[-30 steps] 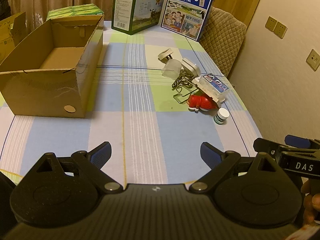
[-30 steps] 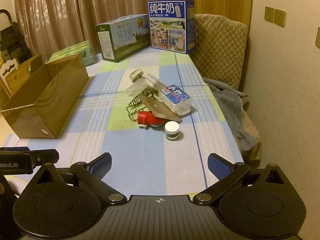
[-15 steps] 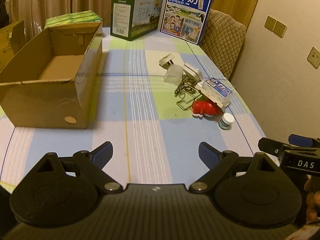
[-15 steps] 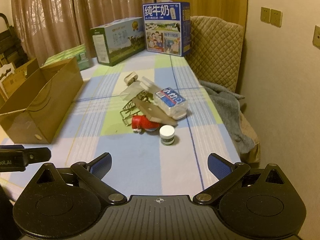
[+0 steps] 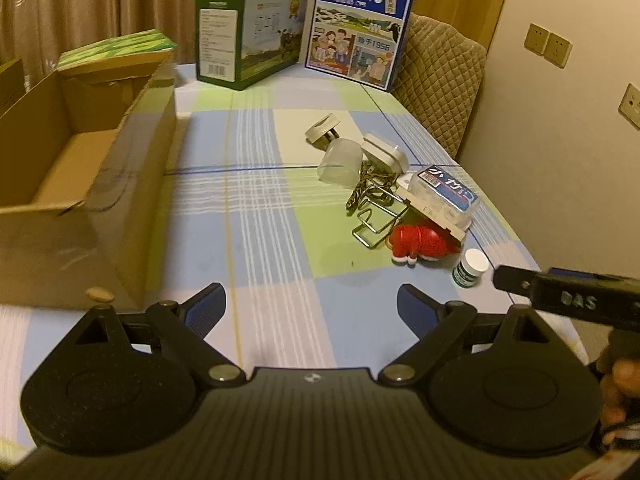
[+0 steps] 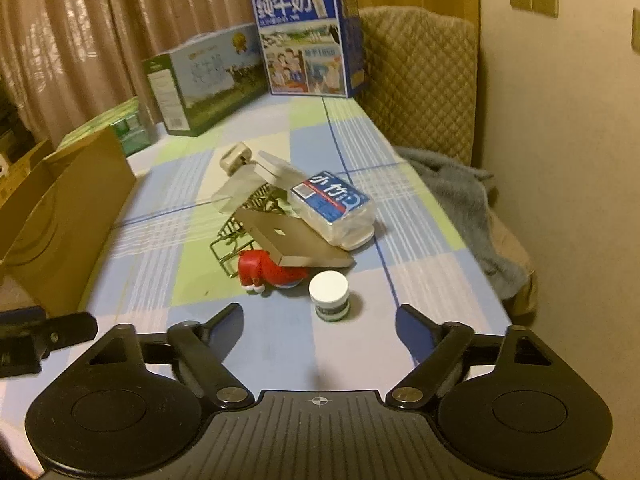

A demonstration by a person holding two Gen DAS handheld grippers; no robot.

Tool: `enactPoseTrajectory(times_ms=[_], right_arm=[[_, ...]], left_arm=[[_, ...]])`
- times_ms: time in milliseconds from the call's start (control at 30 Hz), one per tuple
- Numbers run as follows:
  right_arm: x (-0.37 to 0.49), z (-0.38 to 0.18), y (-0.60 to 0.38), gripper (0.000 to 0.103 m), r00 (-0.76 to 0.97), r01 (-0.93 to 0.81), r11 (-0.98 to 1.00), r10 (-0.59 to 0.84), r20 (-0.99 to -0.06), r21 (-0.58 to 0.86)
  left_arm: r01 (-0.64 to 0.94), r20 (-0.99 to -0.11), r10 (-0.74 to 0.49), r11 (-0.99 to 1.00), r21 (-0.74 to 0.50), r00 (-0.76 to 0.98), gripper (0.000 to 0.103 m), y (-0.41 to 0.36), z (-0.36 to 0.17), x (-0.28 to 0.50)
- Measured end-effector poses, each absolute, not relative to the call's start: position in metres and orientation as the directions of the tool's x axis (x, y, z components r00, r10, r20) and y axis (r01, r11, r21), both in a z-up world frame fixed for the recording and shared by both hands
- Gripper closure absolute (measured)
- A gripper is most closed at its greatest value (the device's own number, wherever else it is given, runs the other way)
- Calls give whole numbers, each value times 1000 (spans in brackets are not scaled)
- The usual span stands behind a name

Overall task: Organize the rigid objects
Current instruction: 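Grasp the small white jar with the right tool while the left tool grasps the red pig figurine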

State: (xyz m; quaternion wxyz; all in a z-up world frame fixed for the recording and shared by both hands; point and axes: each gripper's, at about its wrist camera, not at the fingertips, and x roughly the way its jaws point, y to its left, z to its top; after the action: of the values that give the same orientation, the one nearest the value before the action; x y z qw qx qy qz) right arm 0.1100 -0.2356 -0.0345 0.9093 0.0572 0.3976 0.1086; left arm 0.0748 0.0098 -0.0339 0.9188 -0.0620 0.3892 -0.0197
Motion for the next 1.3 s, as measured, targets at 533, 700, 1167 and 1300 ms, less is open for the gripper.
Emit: enactPoseTrajectory(times_ms=[533, 700, 1167, 1300], right_arm=[[170, -94, -218, 76, 631, -119, 988, 150, -761, 97], [178, -97, -214, 76, 659, -117, 992, 114, -743, 49], [160, -88, -198, 76, 623, -282, 941, 326, -711, 185], [159, -87, -214, 76, 638, -190, 963, 269, -721, 191]], left_arm=[[0, -733, -143, 981, -192, 665, 13, 20, -71, 107], [3, -730, -155, 979, -204, 665, 13, 25, -73, 108], [156, -685, -229, 973, -168, 692, 13, 23, -79, 117], [292, -645, -330, 941, -169, 690, 12, 11, -85, 134]])
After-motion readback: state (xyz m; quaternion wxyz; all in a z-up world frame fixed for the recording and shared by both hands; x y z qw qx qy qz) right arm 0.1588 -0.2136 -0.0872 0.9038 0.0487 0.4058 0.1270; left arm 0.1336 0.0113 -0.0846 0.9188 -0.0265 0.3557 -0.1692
